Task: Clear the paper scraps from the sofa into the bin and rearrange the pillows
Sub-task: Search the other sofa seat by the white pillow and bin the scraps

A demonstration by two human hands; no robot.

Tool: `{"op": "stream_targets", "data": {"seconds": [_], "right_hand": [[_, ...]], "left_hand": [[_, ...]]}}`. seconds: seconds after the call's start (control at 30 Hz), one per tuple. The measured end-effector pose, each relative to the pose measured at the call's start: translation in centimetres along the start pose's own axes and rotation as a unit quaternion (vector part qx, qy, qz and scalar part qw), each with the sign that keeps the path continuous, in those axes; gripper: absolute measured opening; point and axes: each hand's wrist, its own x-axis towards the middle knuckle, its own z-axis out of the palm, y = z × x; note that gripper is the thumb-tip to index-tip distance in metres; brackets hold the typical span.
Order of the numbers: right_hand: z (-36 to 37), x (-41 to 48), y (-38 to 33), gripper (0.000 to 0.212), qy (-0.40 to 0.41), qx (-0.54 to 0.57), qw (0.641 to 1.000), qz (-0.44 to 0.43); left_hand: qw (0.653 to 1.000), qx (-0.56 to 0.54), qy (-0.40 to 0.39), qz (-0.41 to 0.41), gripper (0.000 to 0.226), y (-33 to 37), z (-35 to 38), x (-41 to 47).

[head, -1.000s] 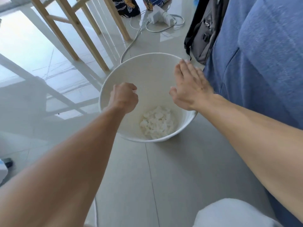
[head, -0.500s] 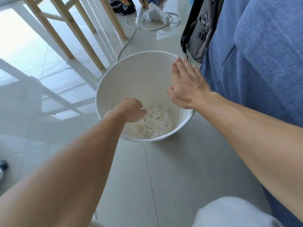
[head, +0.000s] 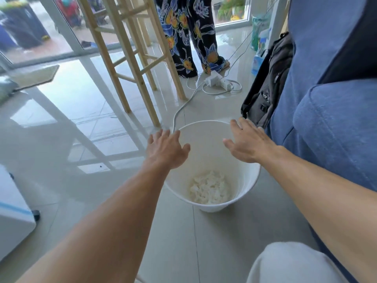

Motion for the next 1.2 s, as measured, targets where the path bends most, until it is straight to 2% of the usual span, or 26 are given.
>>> {"op": "stream_targets", "data": {"seconds": [0.37, 0.57, 0.67, 0.87, 1.2], "right_hand": [[-8.5, -1.0, -2.6, 0.067, 0.074, -0.023, 0.997, -0.011], [-9.9, -2.2, -3.3, 0.064, 0.071, -0.038, 0.997, -0.009], [-13.1, -3.0, -4.3, 0.063, 0.071, -0.04, 0.997, -0.003], [-26.2, -5.9, -7.4, 0.063, 0.086, -0.04, 0.995, -0.023], [-57.3, -11.8, -11.1, 0.064, 0.138, -0.055, 0.989, -0.005]], "left_hand": [[0.996, -0.002, 0.086, -0.008, 0.068, -2.1, -8.2, -0.9], [0.996, 0.001, 0.084, -0.013, 0.068, -2.8, -10.3, -1.9], [0.996, 0.001, 0.085, -0.017, 0.069, -3.2, -13.5, -2.5], [0.996, -0.014, 0.091, -0.018, 0.07, -2.6, -25.8, -4.0], [0.989, -0.03, 0.142, -0.009, 0.07, -0.3, -56.4, -7.5]]}}
